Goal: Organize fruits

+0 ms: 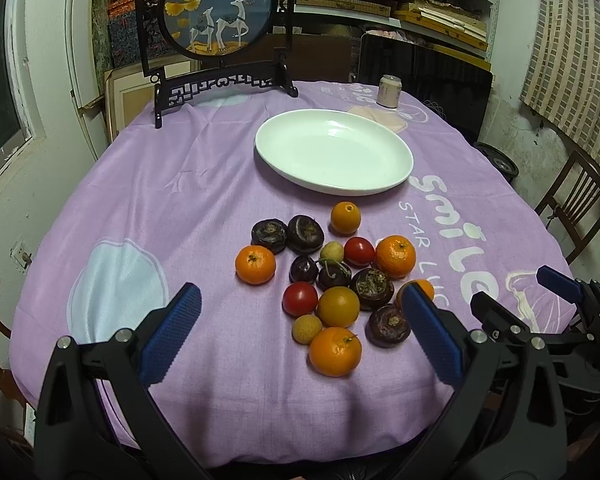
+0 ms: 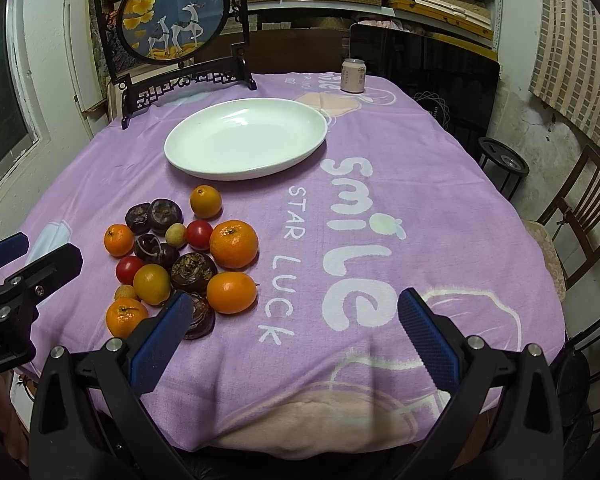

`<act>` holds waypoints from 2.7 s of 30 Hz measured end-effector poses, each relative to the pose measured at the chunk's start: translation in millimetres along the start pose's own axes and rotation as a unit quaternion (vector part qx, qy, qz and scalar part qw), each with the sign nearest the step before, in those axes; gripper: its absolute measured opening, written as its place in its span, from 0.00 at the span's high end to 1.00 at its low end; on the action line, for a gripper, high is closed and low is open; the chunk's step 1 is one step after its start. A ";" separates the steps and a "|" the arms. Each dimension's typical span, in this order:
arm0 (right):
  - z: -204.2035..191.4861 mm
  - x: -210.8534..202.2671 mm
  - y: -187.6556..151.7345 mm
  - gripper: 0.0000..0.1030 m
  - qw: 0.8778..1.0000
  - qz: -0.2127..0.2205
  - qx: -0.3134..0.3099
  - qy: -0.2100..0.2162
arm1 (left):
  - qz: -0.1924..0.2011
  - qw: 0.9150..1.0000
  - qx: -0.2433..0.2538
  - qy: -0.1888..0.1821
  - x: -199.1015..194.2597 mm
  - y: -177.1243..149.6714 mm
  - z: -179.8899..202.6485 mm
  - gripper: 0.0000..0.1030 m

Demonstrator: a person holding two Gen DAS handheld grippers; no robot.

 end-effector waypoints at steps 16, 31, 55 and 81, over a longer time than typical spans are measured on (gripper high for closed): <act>-2.2 0.2 -0.5 0.01 1.000 -0.001 -0.001 0.000 | -0.002 1.000 -0.001 -0.001 0.2 -0.3 0.2 0.02; -2.1 1.5 -1.5 0.01 1.000 -0.001 -0.002 0.000 | -0.004 1.000 -0.002 -0.002 0.4 -0.4 0.5 0.02; 1.6 3.0 -0.4 0.01 1.000 -0.002 -0.002 0.000 | -0.007 1.000 -0.002 -0.004 13.1 -18.5 7.6 0.02; -25.9 84.6 -19.1 0.62 0.983 -0.075 -0.040 0.164 | -0.100 0.994 0.023 -0.038 28.9 -72.5 -1.3 0.02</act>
Point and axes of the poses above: each gripper's, at about its wrist camera, not at the fingertips, and x roughly the way its jaws point, z to its right, y to its top, the point moved 7 cm from there along x, roughly the way its jaws point, and after that the axes turned 7 degrees about y, right-handed, at the moved point
